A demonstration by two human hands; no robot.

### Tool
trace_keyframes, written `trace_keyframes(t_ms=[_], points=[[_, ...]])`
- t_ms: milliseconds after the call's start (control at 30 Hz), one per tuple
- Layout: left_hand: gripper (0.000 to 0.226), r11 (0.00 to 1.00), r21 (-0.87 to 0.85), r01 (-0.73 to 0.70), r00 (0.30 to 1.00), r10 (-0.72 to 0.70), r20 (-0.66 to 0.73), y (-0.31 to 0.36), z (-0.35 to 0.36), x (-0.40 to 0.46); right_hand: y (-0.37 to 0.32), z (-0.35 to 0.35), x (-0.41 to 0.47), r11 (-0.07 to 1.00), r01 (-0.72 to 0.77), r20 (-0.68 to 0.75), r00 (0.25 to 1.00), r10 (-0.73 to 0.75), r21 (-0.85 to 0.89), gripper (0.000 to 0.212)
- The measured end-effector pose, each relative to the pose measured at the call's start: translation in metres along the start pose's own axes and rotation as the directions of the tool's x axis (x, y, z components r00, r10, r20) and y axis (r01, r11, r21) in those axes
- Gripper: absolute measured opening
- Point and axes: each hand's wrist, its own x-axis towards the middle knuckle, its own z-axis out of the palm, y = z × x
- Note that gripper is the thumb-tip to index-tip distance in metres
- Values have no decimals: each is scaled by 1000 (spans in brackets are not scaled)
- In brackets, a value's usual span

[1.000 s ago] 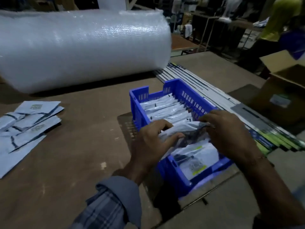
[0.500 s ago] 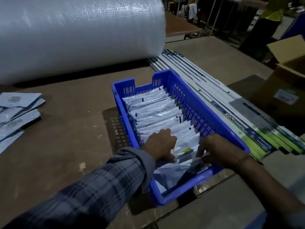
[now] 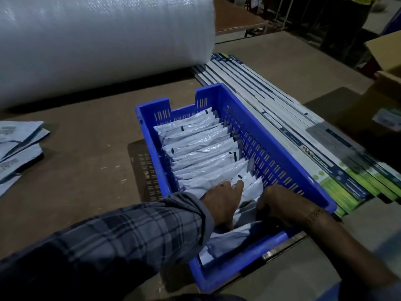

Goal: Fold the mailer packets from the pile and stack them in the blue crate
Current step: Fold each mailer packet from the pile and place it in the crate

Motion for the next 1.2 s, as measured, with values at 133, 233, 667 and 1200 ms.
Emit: trace_keyframes(t_ms=[133,233,667,1200], points=[[125,993,-122,3,996,8,88,-4,-3,0,0,1,9,1000,-12,35,999,13,-28,19],[114,994,-108,-7,1000,6,-9,-14,-16,4,-2,5,17,995,-12,61,998,18,-96,25],[90,979,-201,-23,968,-29,-251,-40,-22,8,-19,-8,21,886,64,-235,953,-191,-459,34],[148,999,-16,34,996,-36,-87,-51,-28,-39,-33,-7,38,846,140,-199,940,-277,-515,38]])
